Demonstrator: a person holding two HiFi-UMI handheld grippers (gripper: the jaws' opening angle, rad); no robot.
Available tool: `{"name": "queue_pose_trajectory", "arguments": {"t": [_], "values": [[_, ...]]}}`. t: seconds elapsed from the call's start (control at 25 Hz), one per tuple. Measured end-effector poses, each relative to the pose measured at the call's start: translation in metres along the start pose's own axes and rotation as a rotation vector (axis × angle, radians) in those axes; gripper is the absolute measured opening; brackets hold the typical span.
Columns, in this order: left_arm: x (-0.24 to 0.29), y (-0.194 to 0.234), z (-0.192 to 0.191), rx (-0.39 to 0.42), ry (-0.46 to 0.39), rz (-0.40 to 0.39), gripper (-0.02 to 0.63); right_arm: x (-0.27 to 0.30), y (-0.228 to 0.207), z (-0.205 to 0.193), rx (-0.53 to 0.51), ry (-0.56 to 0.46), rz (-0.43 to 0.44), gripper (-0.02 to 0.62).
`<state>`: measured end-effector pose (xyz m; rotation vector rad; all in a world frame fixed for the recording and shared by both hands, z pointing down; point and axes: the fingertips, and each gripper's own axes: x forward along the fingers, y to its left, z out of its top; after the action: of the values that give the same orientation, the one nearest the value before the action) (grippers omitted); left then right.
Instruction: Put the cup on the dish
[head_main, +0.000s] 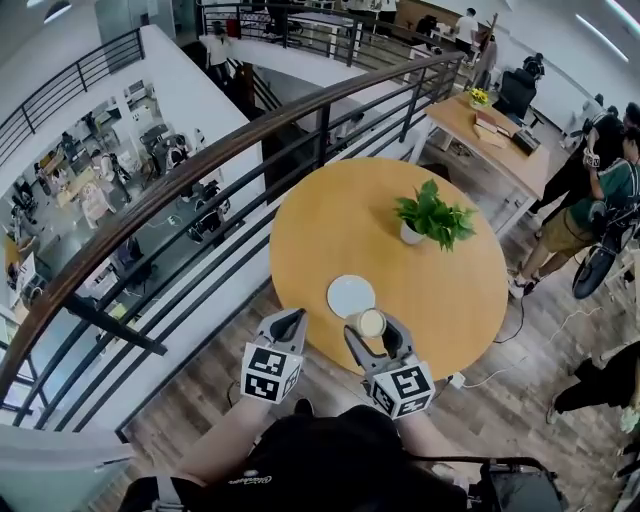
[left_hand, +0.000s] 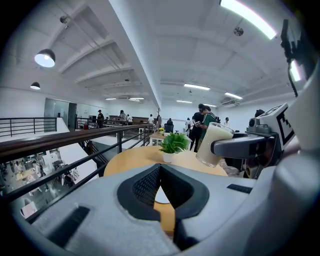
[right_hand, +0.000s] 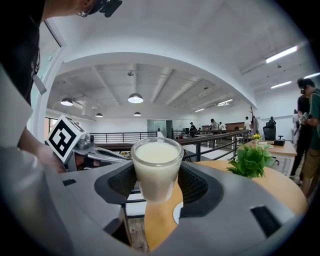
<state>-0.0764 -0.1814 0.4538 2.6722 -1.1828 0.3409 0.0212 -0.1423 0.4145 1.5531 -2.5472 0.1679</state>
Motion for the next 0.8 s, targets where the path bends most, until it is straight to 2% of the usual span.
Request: {"name": "queue_pose_trajectory", "arguments": {"t": [0.24, 0.48, 0.8], "values": [[0.013, 0.0, 0.007, -0.001, 0.0, -0.03, -0.002, 0.009, -0.007, 0.002, 0.011, 0.015, -0.016, 0.255], [0.027, 0.001, 0.027, 0.016, -0.021, -0.006, -0.002, 0.018, -0.021, 0.014, -0.007, -0.014, 0.008, 0.255], [0.054, -0.03, 0.035, 0.043, -0.004, -0.011, -0.002, 0.015, -0.049, 0.016, 0.001, -0.037, 0.029, 0.255]]}}
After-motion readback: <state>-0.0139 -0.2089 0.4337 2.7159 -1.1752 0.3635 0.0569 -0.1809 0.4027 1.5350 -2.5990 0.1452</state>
